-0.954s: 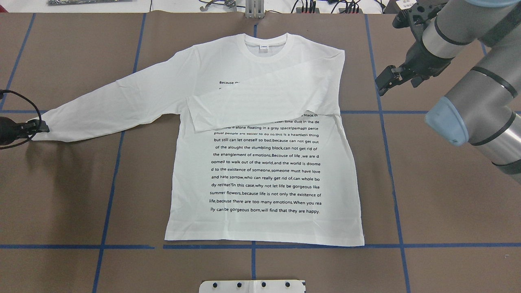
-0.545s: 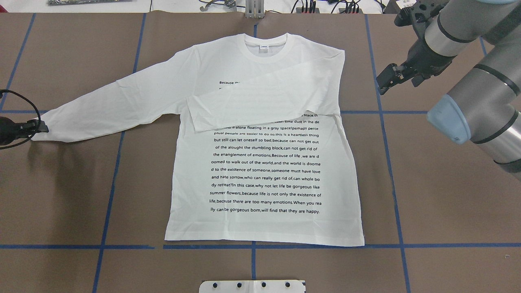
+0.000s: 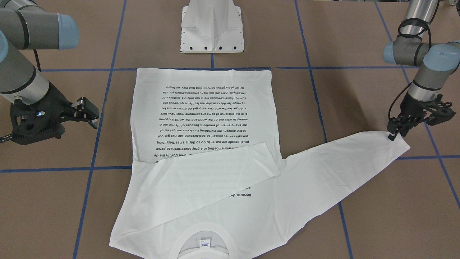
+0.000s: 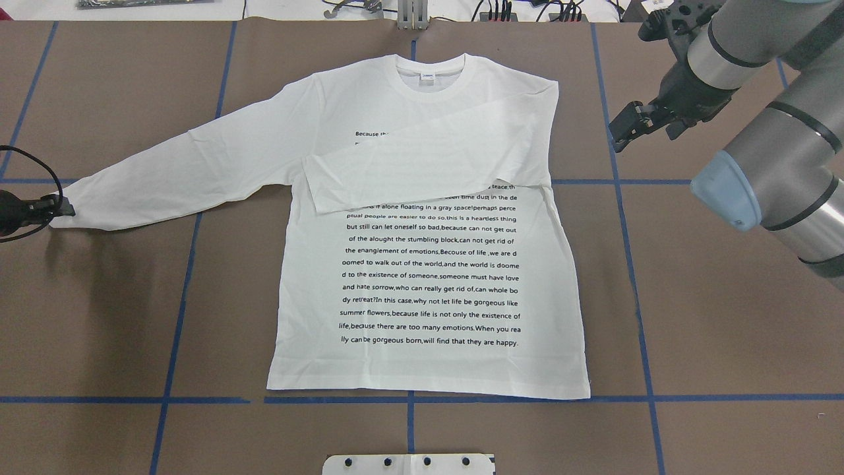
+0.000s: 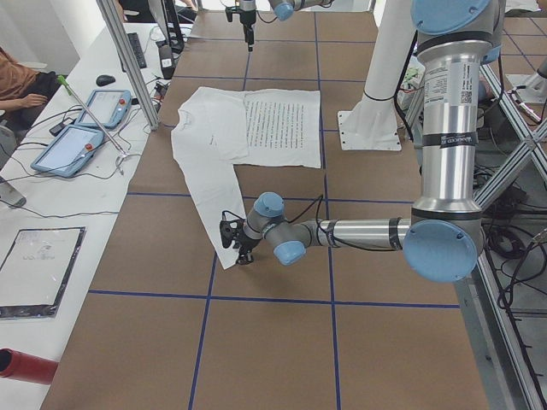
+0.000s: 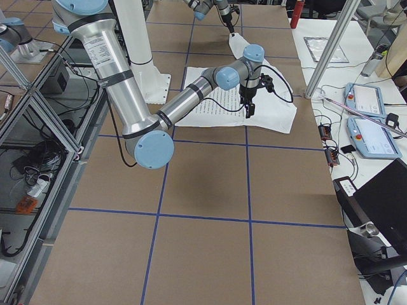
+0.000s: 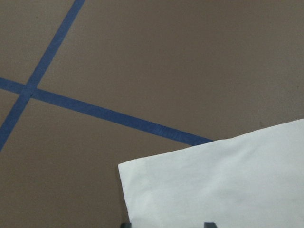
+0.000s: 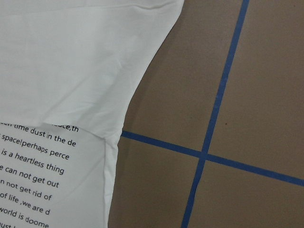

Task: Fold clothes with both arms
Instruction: 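Grasp the sleeve cuff nearest the left gripper and lift it, then carry the sleeve with the left gripper across the shirt toward the collar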

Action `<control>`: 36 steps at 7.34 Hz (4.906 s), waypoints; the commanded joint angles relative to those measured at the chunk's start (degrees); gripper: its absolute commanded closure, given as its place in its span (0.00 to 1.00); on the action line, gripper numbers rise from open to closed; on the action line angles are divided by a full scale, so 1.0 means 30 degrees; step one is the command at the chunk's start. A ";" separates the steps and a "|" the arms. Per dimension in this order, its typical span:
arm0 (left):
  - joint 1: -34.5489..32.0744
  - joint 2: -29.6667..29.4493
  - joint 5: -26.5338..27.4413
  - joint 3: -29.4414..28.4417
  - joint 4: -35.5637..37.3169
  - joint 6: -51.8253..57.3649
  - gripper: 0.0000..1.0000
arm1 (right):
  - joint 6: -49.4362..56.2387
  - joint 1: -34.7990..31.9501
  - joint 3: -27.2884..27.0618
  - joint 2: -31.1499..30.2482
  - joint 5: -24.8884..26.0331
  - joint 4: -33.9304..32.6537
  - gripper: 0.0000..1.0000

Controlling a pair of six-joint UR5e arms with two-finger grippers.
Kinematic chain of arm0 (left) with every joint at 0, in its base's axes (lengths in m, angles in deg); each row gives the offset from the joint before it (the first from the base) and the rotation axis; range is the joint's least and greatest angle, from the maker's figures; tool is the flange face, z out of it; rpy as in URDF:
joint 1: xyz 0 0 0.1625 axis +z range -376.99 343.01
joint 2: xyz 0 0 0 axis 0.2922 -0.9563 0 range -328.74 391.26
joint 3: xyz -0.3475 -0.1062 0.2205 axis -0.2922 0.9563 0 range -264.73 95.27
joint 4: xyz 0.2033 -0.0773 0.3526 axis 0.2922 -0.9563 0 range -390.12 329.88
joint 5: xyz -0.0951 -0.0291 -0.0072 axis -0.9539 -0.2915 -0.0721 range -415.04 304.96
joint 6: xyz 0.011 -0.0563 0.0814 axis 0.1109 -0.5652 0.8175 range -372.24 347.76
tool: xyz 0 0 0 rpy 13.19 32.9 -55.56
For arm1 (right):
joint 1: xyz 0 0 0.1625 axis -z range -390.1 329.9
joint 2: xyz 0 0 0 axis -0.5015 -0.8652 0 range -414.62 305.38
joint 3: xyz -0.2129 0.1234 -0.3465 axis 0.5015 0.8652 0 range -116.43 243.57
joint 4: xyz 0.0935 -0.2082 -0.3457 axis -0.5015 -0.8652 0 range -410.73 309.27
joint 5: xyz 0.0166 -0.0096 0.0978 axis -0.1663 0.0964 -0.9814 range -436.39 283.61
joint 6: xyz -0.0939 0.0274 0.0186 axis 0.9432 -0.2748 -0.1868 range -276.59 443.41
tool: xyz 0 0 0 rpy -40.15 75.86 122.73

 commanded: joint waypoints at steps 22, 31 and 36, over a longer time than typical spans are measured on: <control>0.0084 -2.0549 -0.5763 0.1091 1.7135 -0.7694 1.00 | 0.0886 -0.2469 -0.3303 -0.6736 0.0033 0.0352 0.00; 0.4298 -2.0554 -0.4836 -0.1530 1.2347 -1.1885 1.00 | 0.0709 -0.2440 -0.2952 -0.6472 0.0033 0.0323 0.00; 0.7198 -2.2225 -0.1909 -0.6346 0.8203 -1.3125 1.00 | 0.0739 -0.2440 -0.2396 -0.6443 -0.0025 0.0323 0.00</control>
